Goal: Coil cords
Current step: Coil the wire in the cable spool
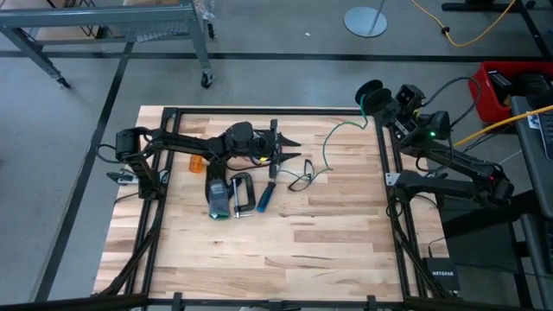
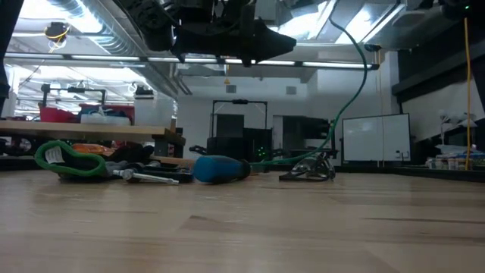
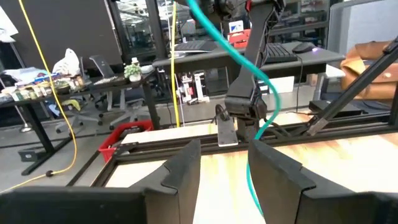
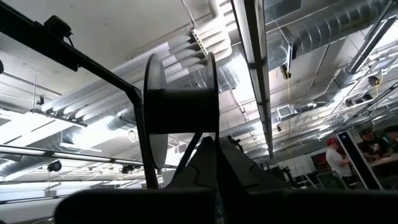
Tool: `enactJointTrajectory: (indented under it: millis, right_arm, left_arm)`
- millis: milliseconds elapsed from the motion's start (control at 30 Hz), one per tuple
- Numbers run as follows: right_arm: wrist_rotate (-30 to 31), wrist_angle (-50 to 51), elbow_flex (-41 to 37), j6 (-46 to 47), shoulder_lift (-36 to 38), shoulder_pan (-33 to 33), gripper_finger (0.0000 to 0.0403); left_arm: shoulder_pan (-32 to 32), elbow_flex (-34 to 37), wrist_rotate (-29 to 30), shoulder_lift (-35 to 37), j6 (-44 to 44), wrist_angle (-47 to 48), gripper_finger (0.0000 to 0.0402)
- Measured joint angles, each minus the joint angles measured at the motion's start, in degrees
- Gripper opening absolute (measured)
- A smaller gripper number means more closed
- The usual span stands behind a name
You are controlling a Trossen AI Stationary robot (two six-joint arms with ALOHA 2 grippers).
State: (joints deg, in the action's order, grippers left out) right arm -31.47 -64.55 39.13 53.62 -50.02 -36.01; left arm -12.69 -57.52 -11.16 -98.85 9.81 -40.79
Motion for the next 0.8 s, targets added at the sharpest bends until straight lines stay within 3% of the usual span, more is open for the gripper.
enactJointTrajectory:
  millis: [200,567,800]
  right_arm:
    - [-2.0,6.0,0.0,-5.9,0.0,0.0,0.0001]
    - [2.8,37.7,0.0,-25.7,0.0,0.0,0.0001]
    - [1.2,42.3,0.0,-32.0,-2.0,0.0,0.0001]
  left_arm:
    - [0.0,0.0,0.0,0.0,0.1,-0.2,0.0126]
    - [0.1,0.0,0.0,-0.2,-0.2,-0.4,0.0126]
    - [0.3,0.0,4.2,-4.9,0.7,-9.3,0.0126]
